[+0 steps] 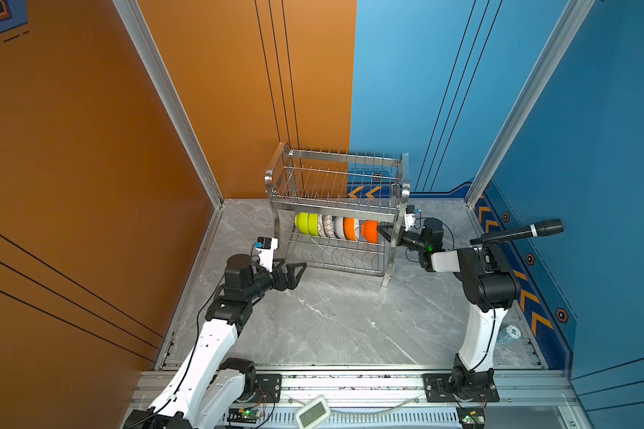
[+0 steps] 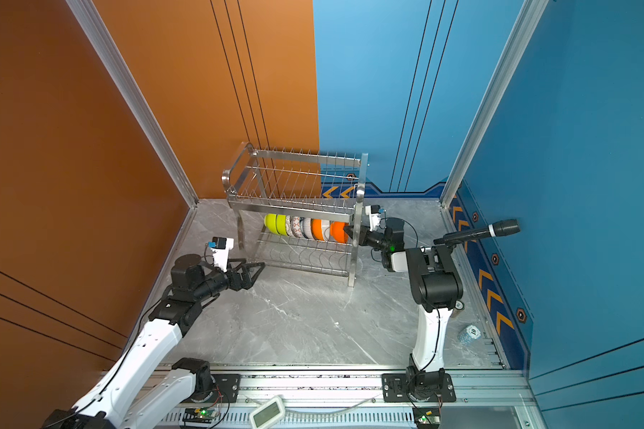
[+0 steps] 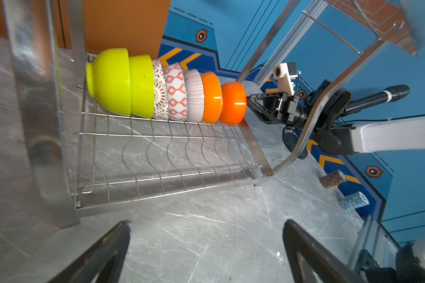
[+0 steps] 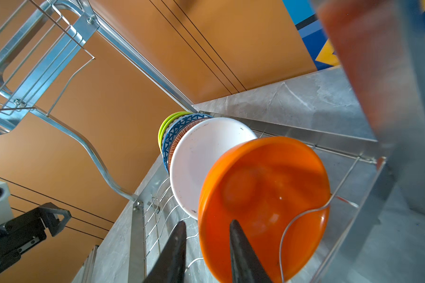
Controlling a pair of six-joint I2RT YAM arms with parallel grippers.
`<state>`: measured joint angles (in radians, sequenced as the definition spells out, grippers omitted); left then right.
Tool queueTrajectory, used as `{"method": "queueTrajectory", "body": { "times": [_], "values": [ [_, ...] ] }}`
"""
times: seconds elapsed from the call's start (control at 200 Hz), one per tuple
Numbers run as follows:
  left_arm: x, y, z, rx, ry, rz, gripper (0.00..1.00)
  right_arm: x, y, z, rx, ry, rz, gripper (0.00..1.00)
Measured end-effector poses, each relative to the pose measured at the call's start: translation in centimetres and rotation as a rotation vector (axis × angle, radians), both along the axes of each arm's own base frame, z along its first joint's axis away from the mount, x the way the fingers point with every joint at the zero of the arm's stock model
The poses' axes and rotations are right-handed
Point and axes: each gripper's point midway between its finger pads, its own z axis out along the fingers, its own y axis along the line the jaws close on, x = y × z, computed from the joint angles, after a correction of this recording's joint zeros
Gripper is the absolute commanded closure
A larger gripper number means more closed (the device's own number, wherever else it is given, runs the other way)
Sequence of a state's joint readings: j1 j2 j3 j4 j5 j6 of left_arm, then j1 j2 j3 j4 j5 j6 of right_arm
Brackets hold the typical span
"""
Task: Load bowls into a dish rack
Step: Place the bowl in the dish rack.
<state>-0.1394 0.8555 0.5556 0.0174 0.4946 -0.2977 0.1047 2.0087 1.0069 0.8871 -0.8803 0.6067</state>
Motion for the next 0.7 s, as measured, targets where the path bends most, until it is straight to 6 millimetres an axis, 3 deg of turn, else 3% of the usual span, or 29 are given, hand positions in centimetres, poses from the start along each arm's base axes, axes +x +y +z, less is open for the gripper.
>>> {"method": "queueTrajectory", "body": {
  "times": [0.476,0.701],
  "values": [
    [1.1,7.6,-0.4,0.150,-0.009,0.385,0.02,-1.5,-3.3,-1.6,-0.163,0.090,-0.167,0.51],
    [1.0,10.9,-1.0,0.207,0.019,0.544,0.02,-2.3,-5.3,-1.3,-0.295,0.134,-0.298,0.32]
  ]
}}
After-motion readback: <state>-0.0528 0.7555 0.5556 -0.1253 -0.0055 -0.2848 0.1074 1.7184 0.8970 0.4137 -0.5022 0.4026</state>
